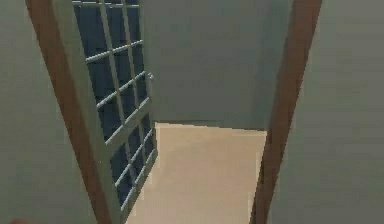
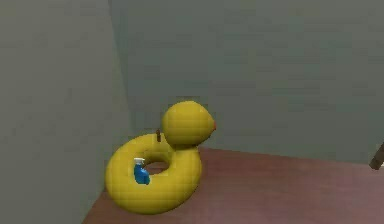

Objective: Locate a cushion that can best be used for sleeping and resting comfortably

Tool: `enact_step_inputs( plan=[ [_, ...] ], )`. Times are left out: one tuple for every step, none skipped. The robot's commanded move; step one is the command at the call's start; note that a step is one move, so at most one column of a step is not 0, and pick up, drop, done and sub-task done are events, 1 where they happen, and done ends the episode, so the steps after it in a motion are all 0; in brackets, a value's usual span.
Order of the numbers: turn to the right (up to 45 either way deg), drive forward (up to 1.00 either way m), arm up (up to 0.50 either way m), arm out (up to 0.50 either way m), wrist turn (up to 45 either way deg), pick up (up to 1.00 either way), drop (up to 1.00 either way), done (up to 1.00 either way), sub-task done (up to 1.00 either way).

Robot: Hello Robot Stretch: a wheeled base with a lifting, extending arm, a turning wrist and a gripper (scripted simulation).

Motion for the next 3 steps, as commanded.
enact_step_inputs(
  plan=[
    [-15.0, 0.00, 0.00, 0.00, 0.0, 0.00, 0.00, 0.00, 0.00],
    [0.0, 0.65, 0.00, 0.00, 0.0, 0.00, 0.00, 0.00, 0.00],
    [21.0, 0.00, 0.00, 0.00, 0.0, 0.00, 0.00, 0.00, 0.00]
  ],
)
